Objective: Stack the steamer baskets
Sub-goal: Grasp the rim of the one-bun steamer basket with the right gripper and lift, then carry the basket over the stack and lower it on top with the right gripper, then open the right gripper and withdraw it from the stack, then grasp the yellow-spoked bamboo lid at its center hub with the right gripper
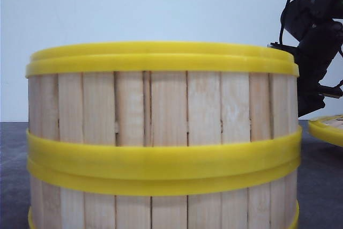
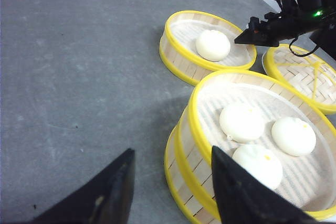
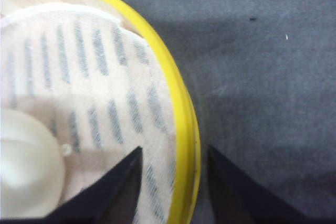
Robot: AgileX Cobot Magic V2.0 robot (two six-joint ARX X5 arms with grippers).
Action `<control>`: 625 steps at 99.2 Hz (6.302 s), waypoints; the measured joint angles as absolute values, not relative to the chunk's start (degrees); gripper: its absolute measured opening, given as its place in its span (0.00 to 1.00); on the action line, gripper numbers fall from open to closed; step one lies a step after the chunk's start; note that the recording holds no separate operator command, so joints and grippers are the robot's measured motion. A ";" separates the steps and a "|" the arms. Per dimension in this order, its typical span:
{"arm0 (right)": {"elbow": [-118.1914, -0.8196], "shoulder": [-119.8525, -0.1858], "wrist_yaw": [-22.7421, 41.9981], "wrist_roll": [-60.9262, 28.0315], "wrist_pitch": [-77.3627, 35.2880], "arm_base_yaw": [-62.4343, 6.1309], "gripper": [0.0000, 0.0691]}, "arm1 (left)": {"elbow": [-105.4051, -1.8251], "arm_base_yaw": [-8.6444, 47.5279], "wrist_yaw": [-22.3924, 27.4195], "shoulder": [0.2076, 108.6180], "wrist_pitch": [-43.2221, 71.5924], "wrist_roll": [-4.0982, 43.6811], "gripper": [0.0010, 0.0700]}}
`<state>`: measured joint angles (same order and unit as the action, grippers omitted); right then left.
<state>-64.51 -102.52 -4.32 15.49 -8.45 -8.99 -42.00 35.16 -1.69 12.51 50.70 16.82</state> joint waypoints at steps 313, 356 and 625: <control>-71.53 -78.48 -12.62 3.18 -45.21 -35.64 0.04 | -42.00 35.16 -1.54 12.51 50.76 16.58 0.25; -71.50 -80.53 -12.73 2.70 -45.71 -36.38 0.04 | -42.00 35.16 -1.54 12.51 50.78 16.80 0.25; -70.22 -82.78 -3.09 4.23 -59.35 3.46 0.50 | -42.00 35.16 -1.52 12.51 53.74 16.82 0.25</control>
